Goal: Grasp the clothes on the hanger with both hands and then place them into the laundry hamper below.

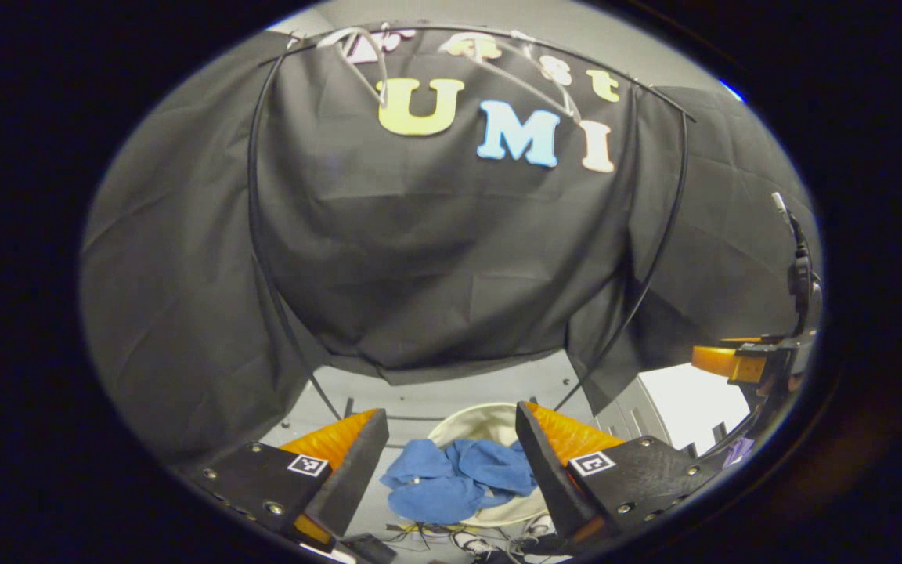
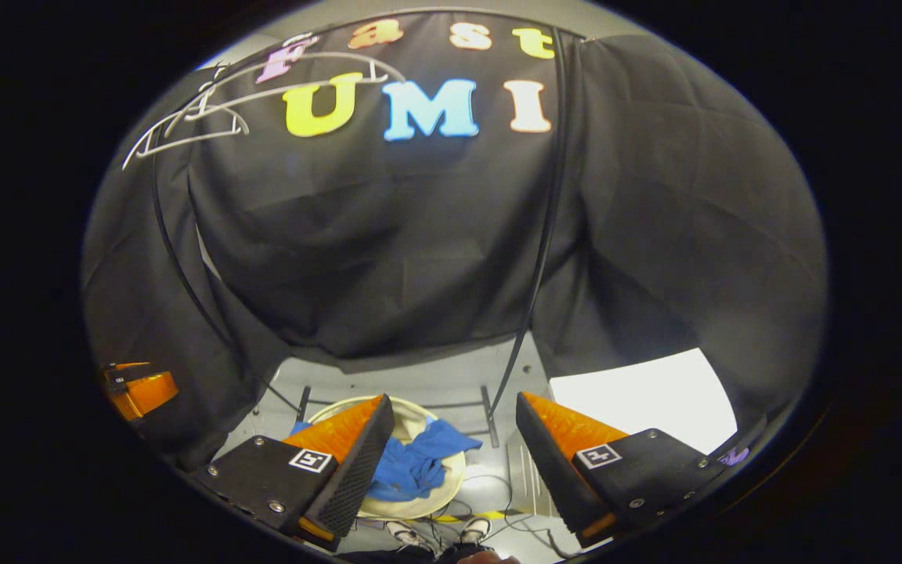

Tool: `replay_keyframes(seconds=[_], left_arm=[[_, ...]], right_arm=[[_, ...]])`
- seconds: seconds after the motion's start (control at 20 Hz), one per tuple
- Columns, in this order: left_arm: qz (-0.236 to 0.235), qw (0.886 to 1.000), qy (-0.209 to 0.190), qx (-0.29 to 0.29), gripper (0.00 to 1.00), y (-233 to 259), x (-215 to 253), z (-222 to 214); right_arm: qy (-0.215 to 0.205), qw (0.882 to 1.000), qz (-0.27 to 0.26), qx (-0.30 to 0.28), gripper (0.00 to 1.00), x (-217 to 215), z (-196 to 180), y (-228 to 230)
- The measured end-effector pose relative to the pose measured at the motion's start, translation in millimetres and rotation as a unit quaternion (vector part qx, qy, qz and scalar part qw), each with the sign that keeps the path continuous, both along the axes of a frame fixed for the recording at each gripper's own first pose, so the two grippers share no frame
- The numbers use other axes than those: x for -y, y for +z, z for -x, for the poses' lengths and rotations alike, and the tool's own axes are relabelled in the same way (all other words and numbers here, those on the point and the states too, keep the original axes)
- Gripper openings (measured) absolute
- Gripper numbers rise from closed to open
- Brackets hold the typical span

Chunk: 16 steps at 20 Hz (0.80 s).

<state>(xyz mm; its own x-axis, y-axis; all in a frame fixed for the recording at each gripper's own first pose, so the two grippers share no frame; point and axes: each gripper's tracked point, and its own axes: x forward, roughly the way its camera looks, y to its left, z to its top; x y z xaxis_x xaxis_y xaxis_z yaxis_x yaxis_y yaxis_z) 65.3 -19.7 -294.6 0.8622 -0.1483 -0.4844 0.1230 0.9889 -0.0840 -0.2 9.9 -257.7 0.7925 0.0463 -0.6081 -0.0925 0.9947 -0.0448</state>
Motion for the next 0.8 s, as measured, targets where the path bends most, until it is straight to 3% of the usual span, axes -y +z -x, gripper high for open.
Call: replay_keyframes(seconds=[0.15,0.45,0.6,0.8], left_arm=[[-0.021,0.998,0.007,0.058,0.95,63,5,9],[-0.012,0.986,0.038,0.164,0.94,201,39,33],[0.009,0.977,0.056,0.207,0.94,253,54,57],[-0.002,0.96,0.097,0.264,0.95,321,58,100]], right_arm=[[0.001,0.998,0.013,0.06,0.97,18,-3,49],[-0.001,0.986,-0.012,0.165,0.94,48,-1,153],[-0.005,0.975,-0.006,0.22,0.94,73,-5,200],[0.005,0.961,-0.014,0.275,0.94,93,-3,246]])
